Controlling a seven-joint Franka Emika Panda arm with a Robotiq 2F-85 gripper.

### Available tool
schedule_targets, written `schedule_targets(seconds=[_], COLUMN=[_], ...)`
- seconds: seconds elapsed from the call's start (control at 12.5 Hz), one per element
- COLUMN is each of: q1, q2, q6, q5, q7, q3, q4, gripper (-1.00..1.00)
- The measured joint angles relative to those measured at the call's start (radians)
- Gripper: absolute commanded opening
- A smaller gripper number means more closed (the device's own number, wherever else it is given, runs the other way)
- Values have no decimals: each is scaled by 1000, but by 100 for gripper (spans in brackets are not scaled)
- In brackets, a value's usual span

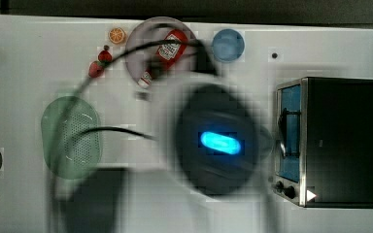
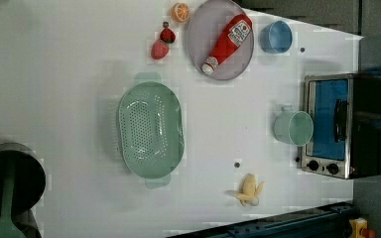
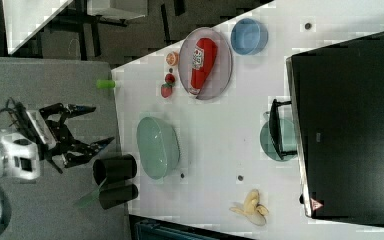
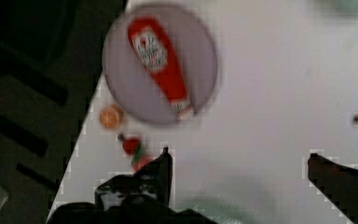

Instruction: Drag strainer right to left.

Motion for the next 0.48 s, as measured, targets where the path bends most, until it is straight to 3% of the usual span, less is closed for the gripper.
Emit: schedule_targets(seconds=[0.24,0.48], q1=[-70,-104], q2=[-73,-80], q6=[-113,-157], q5=[-141,-138], q7=[-179,-241], q3=[-135,-189], q4=[21,-25], gripper=[100,100])
